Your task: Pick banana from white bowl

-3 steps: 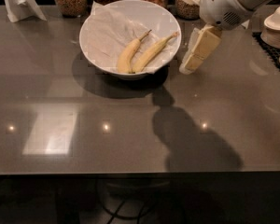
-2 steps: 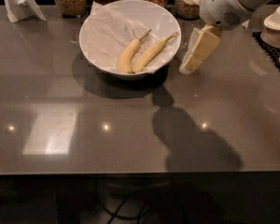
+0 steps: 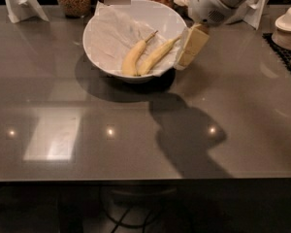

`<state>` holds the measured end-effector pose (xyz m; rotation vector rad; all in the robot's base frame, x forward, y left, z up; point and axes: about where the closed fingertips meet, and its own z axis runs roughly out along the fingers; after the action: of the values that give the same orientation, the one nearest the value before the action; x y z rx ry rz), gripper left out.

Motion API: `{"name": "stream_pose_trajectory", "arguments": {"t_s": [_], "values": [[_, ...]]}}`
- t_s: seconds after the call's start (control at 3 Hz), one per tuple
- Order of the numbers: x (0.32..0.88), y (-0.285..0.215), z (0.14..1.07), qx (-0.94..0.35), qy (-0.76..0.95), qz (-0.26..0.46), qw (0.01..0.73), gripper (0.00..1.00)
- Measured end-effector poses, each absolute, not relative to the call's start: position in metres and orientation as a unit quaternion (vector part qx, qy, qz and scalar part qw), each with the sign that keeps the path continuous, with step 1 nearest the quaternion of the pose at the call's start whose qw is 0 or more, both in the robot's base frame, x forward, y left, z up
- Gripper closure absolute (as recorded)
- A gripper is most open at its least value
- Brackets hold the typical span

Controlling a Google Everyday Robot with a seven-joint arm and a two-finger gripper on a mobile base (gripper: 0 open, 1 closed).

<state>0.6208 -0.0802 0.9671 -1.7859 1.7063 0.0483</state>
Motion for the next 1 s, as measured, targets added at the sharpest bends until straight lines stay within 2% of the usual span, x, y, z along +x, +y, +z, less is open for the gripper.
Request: {"name": "stream_pose_trajectory", "arguments": {"t_s": [0.33,0.67,1.0], "values": [[0.655,-0.069,0.948,-0.687,0.653,0.026,0.317,0.0],[0.677,-0.064,0.933,-0.686,0.657,0.031,0.31,0.19],[0.693,-0.062,0.919,-0.683,0.663,0.038,0.306,0.42]]}}
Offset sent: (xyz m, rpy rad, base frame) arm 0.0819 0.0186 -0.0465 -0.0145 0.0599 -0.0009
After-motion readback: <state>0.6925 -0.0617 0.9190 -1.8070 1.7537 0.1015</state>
